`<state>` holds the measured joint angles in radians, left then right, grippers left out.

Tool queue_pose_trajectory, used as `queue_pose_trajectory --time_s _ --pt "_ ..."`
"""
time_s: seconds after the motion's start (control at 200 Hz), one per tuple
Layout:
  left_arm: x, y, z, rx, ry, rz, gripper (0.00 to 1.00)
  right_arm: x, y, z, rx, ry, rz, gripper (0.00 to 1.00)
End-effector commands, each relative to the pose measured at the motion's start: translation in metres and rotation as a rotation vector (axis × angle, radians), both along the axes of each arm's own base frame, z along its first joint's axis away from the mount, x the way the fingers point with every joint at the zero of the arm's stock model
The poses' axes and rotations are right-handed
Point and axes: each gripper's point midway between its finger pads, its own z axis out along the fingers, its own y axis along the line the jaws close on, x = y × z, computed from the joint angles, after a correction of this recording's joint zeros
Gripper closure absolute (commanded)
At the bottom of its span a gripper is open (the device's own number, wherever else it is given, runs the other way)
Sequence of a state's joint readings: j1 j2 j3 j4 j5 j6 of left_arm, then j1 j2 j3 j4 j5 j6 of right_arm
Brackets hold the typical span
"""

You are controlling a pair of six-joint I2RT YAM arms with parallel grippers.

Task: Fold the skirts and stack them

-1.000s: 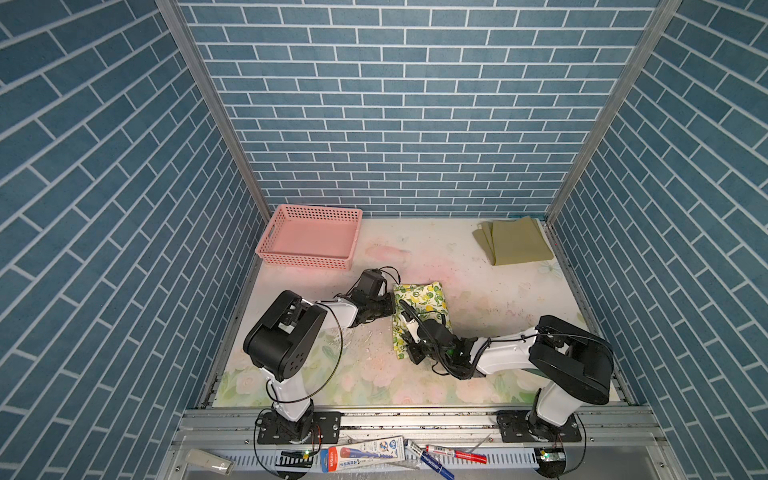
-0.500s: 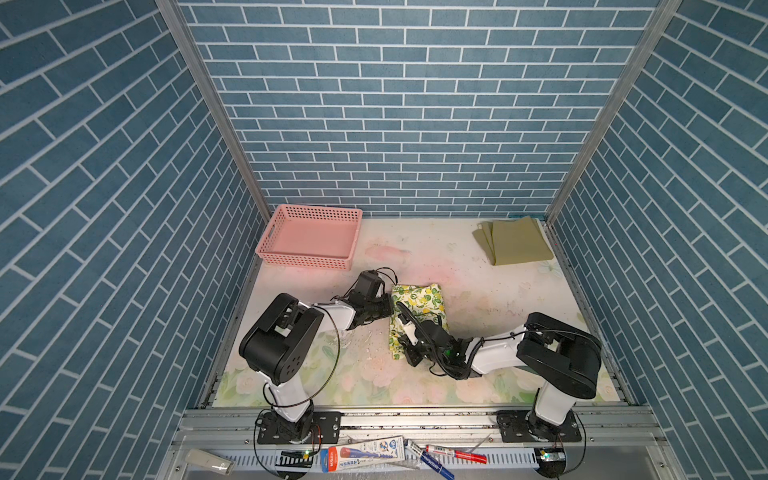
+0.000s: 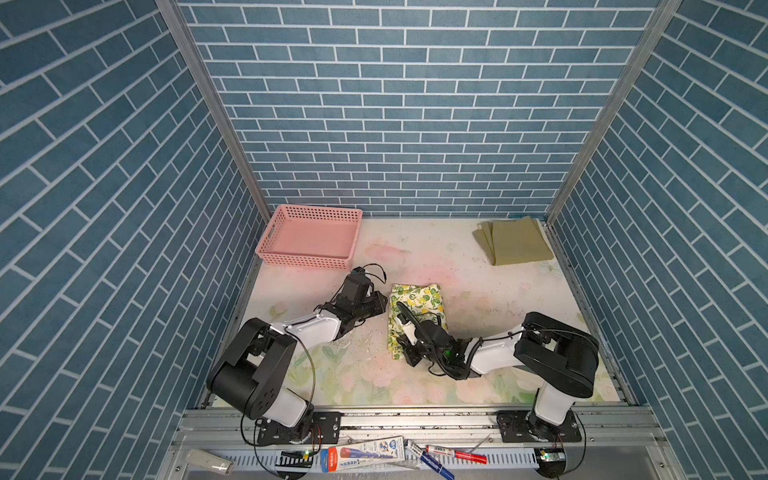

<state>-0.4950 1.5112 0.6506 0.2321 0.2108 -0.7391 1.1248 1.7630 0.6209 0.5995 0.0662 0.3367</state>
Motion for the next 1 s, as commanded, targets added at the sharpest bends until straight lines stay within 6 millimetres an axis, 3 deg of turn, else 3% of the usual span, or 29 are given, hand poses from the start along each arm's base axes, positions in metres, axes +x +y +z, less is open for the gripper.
queue_pose_trajectory --time_s 0.0,0.365,0.72,0.855,0.995 --pt "0.002 -0.01 0.002 -0.051 -0.022 -0.036 0.75 -0.006 -0.002 -0.013 -0.02 0.051 0.0 1.0" --pt "-0.004 -0.049 -0.018 -0.074 0.001 -0.148 0.81 -0.004 -0.006 -0.014 -0.014 0.046 -0.013 1.0" --pt "-0.011 -0.026 -0.07 0.086 0.119 -0.097 0.91 -0.004 -0.011 -0.004 -0.004 0.029 -0.02 1.0" --pt "-0.013 -0.023 -0.079 0.101 0.138 -0.091 0.94 -0.006 -0.02 0.013 0.01 0.005 -0.028 0.72" --pt "-0.004 -0.026 -0.076 0.091 0.128 -0.089 0.95 -0.008 -0.036 0.034 0.023 -0.013 -0.055 0.57"
